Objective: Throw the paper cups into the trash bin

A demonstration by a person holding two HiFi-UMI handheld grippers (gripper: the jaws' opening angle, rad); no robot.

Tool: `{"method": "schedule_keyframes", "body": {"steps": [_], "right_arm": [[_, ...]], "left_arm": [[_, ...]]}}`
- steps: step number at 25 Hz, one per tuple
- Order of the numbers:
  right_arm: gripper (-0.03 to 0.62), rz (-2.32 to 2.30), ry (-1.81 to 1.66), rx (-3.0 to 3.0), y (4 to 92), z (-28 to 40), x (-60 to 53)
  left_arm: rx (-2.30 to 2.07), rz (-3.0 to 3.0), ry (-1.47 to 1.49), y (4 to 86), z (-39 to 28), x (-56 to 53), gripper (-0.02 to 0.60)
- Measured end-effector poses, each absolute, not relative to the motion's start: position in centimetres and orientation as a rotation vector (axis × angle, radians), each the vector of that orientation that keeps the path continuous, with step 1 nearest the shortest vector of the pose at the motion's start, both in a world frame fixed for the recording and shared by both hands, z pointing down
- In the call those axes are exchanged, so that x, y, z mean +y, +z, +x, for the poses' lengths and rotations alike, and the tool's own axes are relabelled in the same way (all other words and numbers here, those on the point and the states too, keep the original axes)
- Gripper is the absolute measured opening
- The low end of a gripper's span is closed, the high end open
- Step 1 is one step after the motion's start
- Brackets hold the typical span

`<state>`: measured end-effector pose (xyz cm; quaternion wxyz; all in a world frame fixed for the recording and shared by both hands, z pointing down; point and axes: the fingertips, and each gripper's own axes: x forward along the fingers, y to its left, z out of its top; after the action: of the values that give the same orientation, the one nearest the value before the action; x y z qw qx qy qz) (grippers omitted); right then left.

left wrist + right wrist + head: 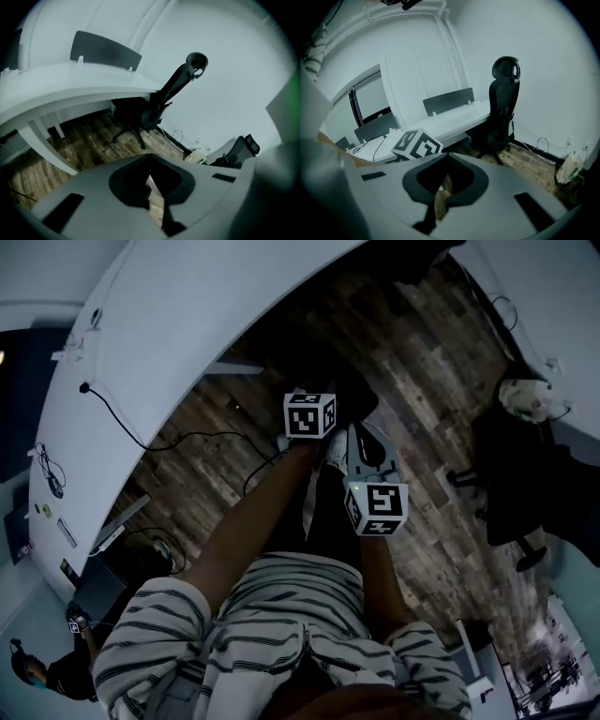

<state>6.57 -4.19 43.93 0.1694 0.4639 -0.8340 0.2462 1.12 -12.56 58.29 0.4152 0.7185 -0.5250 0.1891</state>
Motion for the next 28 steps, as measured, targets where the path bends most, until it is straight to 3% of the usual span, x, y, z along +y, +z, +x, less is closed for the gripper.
{"method": "schedule_keyframes", "body": {"steps": [13,28], "right_arm": [[0.011,1.288,0.494,-2.523,33.3,2.7,-5.5],[0.009,1.210,0.311,-2.688,23.9,-2.5,-5.5]], "left_arm": [[-1.432,2.017,0.269,40.2,-3.5,-11.4,0.023],[-1.608,2.175,0.093,26.3,-8.7,-7.9,0.023]]}}
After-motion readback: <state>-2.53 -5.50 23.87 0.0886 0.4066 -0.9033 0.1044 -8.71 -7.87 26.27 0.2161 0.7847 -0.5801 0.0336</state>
